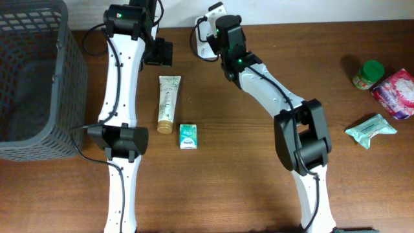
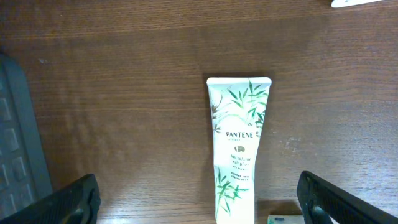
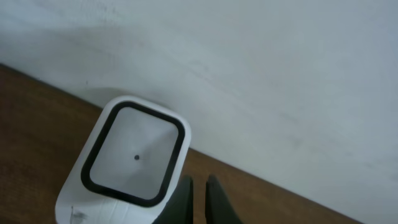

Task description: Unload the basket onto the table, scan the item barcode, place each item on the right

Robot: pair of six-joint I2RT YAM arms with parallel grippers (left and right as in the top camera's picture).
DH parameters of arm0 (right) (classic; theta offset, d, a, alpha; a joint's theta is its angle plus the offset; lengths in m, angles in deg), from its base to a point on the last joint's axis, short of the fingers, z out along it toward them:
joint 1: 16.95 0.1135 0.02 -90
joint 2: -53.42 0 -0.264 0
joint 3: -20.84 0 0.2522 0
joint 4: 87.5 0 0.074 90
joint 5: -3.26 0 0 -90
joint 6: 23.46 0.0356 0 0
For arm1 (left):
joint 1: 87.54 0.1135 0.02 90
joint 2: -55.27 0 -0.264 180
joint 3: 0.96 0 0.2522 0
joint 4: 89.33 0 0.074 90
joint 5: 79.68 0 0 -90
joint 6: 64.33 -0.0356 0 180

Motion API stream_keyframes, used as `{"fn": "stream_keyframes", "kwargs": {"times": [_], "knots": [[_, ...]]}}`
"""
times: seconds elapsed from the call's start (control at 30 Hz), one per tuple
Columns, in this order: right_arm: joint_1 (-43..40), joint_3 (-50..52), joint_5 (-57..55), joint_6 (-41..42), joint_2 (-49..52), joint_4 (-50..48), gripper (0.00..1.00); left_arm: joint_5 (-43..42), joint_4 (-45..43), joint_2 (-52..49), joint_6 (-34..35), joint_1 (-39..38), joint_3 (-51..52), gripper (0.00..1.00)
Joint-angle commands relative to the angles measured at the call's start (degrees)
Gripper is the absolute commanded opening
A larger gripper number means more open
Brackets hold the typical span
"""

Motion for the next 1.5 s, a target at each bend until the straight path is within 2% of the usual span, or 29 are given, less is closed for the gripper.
{"fn": "stream_keyframes", "kwargs": {"times": [0.0, 0.07, 0.13, 0.17, 0.23, 0.27, 0.3, 0.33, 0.37, 0.43, 0.47, 0.57, 0.6, 0.63, 0.73, 0.83, 0.93, 1.0, 1.1, 1.27, 1.33, 1.37, 1.4, 1.43, 1.47], "knots": [[0.6, -0.3, 0.2, -0.5, 0.5, -2.7, 0.04, -0.4, 0.0, 0.0, 0.5, 0.2, -0.5, 0.99], [0.5, -0.4, -8.0, 3.9, -0.3, -3.2, 0.06, -0.4, 0.1, 0.0, 0.5, 0.2, -0.5, 0.99], [0.0, -0.4, -14.2, 8.1, -1.4, -0.1, 0.12, -0.4, 0.0, 0.0, 0.5, 0.2, -0.5, 0.99], [-0.5, -0.4, -15.1, 12.1, -2.1, 3.7, 0.31, -0.4, 0.1, 0.0, 0.5, 0.2, -0.5, 0.99], [-2.2, -0.4, -14.8, 22.3, -2.5, 11.3, 0.31, -0.4, 0.1, 0.0, 0.5, 0.2, -0.5, 0.99], [-3.8, -0.4, -12.0, 31.2, -2.5, 15.9, 0.34, -0.4, 0.0, 0.0, 0.5, 0.2, -0.5, 0.99], [-5.9, -0.3, -7.1, 40.4, -2.4, 19.0, 0.43, -0.4, 0.0, 0.0, 0.5, 0.2, -0.5, 0.99], [-7.6, -0.3, -1.9, 45.7, -2.3, 19.7, 0.46, -0.4, 0.0, 0.0, 0.5, 0.2, -0.5, 0.99], [-10.3, -0.3, 6.2, 48.4, -2.3, 18.4, 0.56, -0.4, 0.1, 0.0, 0.5, 0.2, -0.5, 0.99], [-13.2, -0.3, 12.5, 48.4, -2.3, 16.5, 0.59, -0.4, 0.0, 0.0, 0.5, 0.2, -0.5, 0.99], [-14.1, -0.3, 13.2, 48.4, -2.0, 16.5, 0.54, -0.4, 0.0, 0.0, 0.5, 0.2, -0.5, 0.99], [-14.1, -0.3, 13.2, 47.7, 0.0, 16.0, 0.51, -0.4, 0.0, 0.0, 0.5, 0.2, -0.5, 0.99], [-13.9, -0.3, 13.5, 47.7, 1.0, 15.4, 0.45, -0.4, 0.0, 0.0, 0.5, 0.2, -0.5, 0.99], [-13.7, -0.3, 13.5, 47.7, 2.1, 15.0, 0.25, -0.4, 0.0, 0.0, 0.5, 0.2, -0.5, 0.99], [-13.4, -0.3, 14.6, 46.2, 4.8, 16.7, 0.04, -0.4, 0.1, 0.0, 0.5, 0.2, -0.5, 0.99], [-13.4, -0.3, 14.1, 46.0, 5.3, 21.0, 0.04, -0.4, 0.0, 0.0, 0.5, 0.2, -0.5, 0.99], [-13.2, -0.3, 14.6, 38.7, 5.3, 24.7, 0.04, -0.4, 0.0, 0.0, 0.5, 0.2, -0.5, 0.99], [-13.4, -0.3, 14.5, 38.6, 5.2, 29.8, 0.04, -0.4, 0.1, 0.0, 0.5, 0.2, -0.5, 0.99], [-13.4, -0.3, 14.3, 38.6, 3.3, 40.3, 0.04, -0.4, 0.1, 0.0, 0.5, 0.2, -0.5, 0.99], [-11.9, -0.3, 14.8, 38.6, -6.7, 63.6, 0.04, -0.4, 0.1, 0.0, 0.5, 0.2, -0.5, 0.99], [-11.5, -0.3, 14.3, 36.3, -11.1, 67.6, 0.04, -0.4, 0.1, 0.0, 0.5, 0.2, -0.5, 0.99], [-11.7, -0.3, 14.3, 28.2, -12.5, 64.3, 0.09, -0.4, 0.0, 0.0, 0.5, 0.2, -0.5, 0.99], [-12.0, -0.3, 14.3, 23.6, -12.7, 61.8, 0.21, -0.4, 0.0, 0.0, 0.5, 0.2, -0.5, 0.99], [-12.9, -0.3, 14.5, 15.6, -12.5, 59.1, 0.35, -0.4, 0.1, 0.0, 0.5, 0.2, -0.5, 0.99], [-13.9, -0.3, 14.8, 11.2, -11.7, 58.4, 0.43, -0.4, 0.0, 0.0, 0.5, 0.2, -0.5, 0.99]]}}
